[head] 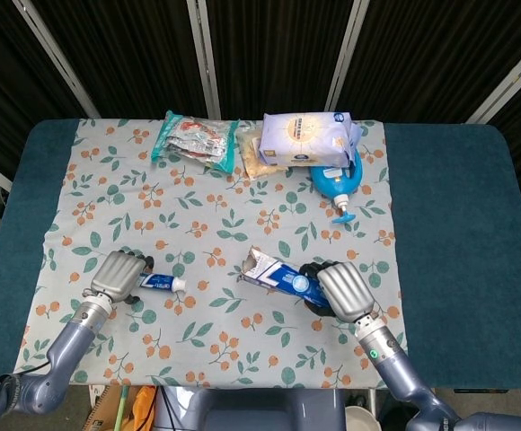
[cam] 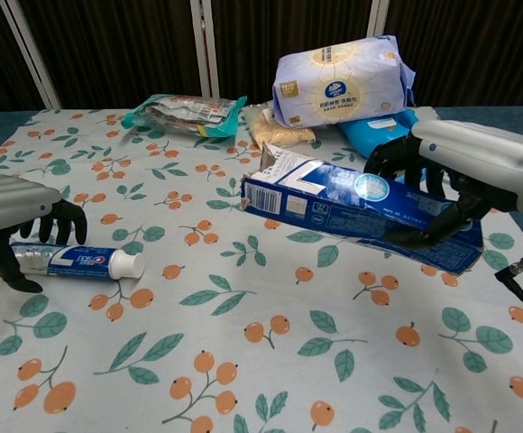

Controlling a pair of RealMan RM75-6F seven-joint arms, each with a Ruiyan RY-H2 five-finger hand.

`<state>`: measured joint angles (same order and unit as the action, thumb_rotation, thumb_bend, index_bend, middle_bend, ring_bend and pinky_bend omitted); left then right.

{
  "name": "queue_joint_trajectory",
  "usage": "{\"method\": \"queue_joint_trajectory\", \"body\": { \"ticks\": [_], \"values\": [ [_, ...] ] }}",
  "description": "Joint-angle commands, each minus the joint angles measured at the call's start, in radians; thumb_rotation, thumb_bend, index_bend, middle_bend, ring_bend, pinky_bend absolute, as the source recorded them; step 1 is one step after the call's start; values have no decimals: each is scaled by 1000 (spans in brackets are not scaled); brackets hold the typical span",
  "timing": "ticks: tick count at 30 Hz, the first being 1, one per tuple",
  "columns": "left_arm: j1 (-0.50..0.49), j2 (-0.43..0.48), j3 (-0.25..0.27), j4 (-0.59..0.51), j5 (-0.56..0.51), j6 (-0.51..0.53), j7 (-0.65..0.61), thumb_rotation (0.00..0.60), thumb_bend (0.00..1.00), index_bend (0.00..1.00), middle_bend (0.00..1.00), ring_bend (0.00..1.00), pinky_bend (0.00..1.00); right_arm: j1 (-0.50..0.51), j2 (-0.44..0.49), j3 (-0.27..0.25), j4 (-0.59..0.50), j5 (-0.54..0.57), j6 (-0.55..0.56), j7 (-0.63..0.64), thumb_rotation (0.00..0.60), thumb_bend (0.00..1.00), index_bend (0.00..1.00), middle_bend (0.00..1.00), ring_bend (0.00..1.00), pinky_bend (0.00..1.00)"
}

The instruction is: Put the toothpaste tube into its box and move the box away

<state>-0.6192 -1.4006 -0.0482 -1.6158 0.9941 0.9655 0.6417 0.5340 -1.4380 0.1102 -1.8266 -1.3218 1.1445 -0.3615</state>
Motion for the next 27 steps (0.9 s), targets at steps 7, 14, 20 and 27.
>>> {"method": "queue_joint_trajectory", "body": {
  "ticks": [7, 14, 20, 27],
  "values": [
    [6, -9, 24, 17, 17, 12, -7, 600, 455, 565, 660, 622, 608, -4, 1, -4, -4, -3, 6, -5, 600, 391, 577, 574, 566, 602],
    [7, 7, 33, 26, 104, 50, -27, 600, 510, 587, 683, 639, 614, -9, 12, 1, -14, 10, 11, 1, 600, 390, 577, 574, 566, 602],
    [-18, 68, 30, 20, 261, 97, -27, 600, 511, 591, 685, 639, 614, -18, 27, 7, -25, 12, 23, 16, 600, 390, 577, 575, 566, 602],
    [-99, 209, -33, -9, 454, 127, -85, 600, 511, 601, 693, 644, 614, -32, 33, 21, -59, 32, 38, 64, 600, 390, 577, 575, 566, 602]
  ]
}}
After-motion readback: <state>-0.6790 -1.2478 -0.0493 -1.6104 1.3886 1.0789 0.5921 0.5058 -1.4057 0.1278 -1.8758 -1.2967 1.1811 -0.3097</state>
